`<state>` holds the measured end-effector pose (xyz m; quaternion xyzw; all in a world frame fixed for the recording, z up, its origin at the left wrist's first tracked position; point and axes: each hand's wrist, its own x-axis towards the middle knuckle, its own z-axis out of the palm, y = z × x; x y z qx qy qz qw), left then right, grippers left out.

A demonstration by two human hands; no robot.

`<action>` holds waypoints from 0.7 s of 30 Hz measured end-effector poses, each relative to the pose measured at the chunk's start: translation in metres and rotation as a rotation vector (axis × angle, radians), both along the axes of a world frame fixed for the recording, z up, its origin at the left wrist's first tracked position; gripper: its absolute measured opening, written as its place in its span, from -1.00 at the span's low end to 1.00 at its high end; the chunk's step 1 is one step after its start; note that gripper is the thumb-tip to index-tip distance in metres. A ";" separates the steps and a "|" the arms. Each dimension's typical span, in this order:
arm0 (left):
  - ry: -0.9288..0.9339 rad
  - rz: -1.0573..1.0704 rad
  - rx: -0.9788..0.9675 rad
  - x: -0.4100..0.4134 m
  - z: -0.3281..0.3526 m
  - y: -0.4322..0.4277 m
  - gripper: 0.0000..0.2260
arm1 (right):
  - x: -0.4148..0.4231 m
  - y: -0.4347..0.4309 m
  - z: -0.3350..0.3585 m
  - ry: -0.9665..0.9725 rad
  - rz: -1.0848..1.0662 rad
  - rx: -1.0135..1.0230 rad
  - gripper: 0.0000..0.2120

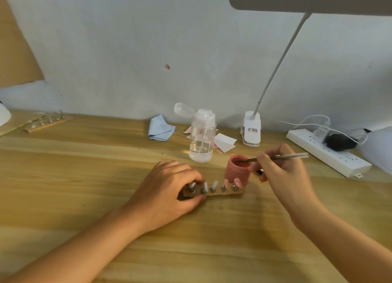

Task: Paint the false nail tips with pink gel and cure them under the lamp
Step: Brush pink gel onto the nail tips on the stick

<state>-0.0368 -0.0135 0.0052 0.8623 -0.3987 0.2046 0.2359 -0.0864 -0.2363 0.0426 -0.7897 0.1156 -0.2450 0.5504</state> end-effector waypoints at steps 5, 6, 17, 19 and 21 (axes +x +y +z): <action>0.001 -0.004 -0.004 0.001 0.000 0.000 -0.76 | -0.014 0.006 -0.006 -0.183 -0.037 0.195 -0.92; 0.002 -0.007 -0.005 0.001 0.000 0.000 -0.77 | -0.019 0.007 -0.006 -0.207 -0.029 0.254 -0.93; 0.079 0.003 -0.044 0.004 -0.003 0.001 -0.81 | -0.046 0.038 -0.019 -0.214 0.164 0.490 -0.79; 0.067 0.005 -0.039 0.004 -0.003 0.001 -0.81 | -0.042 0.035 -0.020 -0.166 0.174 0.487 -0.79; 0.055 0.003 -0.036 0.004 -0.003 0.001 -0.81 | -0.041 0.036 -0.022 -0.141 0.190 0.451 -0.81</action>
